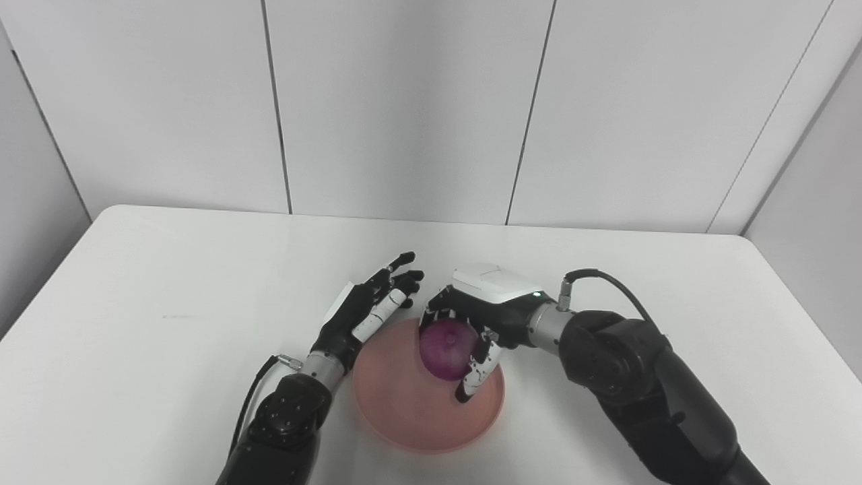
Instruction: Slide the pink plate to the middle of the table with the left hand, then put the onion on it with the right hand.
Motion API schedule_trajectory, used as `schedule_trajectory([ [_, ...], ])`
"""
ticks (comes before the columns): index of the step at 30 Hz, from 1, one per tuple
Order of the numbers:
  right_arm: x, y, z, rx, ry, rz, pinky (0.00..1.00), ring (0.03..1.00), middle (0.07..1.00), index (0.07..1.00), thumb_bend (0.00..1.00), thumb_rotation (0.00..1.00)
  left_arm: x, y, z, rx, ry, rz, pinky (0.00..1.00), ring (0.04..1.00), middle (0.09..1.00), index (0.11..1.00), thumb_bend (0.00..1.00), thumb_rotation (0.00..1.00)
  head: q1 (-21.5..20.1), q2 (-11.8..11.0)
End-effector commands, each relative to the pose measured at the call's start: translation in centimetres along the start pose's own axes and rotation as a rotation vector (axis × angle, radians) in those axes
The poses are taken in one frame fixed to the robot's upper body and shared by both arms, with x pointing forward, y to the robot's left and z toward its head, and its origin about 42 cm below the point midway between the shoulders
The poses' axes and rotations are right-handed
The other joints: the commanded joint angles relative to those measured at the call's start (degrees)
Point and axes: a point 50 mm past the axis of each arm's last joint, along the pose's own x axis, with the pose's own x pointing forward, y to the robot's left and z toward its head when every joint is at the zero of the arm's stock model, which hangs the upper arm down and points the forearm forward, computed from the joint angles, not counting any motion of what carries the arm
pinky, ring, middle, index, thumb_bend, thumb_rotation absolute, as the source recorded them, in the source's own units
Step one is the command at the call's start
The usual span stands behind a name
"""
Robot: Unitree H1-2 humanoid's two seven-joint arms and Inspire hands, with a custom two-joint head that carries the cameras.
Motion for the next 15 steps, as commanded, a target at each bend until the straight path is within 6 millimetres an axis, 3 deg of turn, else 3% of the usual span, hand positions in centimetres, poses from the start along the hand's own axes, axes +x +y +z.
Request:
schedule_trajectory([
  [1,0.2,-1.7,0.3,-0.05,-0.036,-0.059,0.35,0.389,0.492,0.545,0.51,0.0,-2.6,-2.0,-3.9,-0.048,0.097,0.001,0.78,0.829,0.833,0.873,0.83,0.84,0.07,0.01],
  [4,0.5,-1.0,0.0,-0.052,-0.039,-0.049,0.32,0.381,0.482,0.55,0.51,0.0,-2.6,-2.0,-3.9,-0.055,0.097,0.003,0.78,0.83,0.833,0.872,0.83,0.84,0.03,0.05],
  [8,0.7,-0.1,-0.2,-0.064,-0.031,-0.026,0.43,0.422,0.519,0.518,0.52,0.0,-2.6,-2.1,-4.0,-0.058,0.099,0.0,0.78,0.828,0.83,0.87,0.84,0.83,0.01,0.02],
  [15,1.2,0.9,-0.4,-0.078,-0.047,-0.021,0.43,0.419,0.514,0.525,0.52,0.0,-2.5,-2.1,-4.0,-0.05,0.1,-0.003,0.79,0.825,0.834,0.862,0.83,0.84,0.07,-0.03],
])
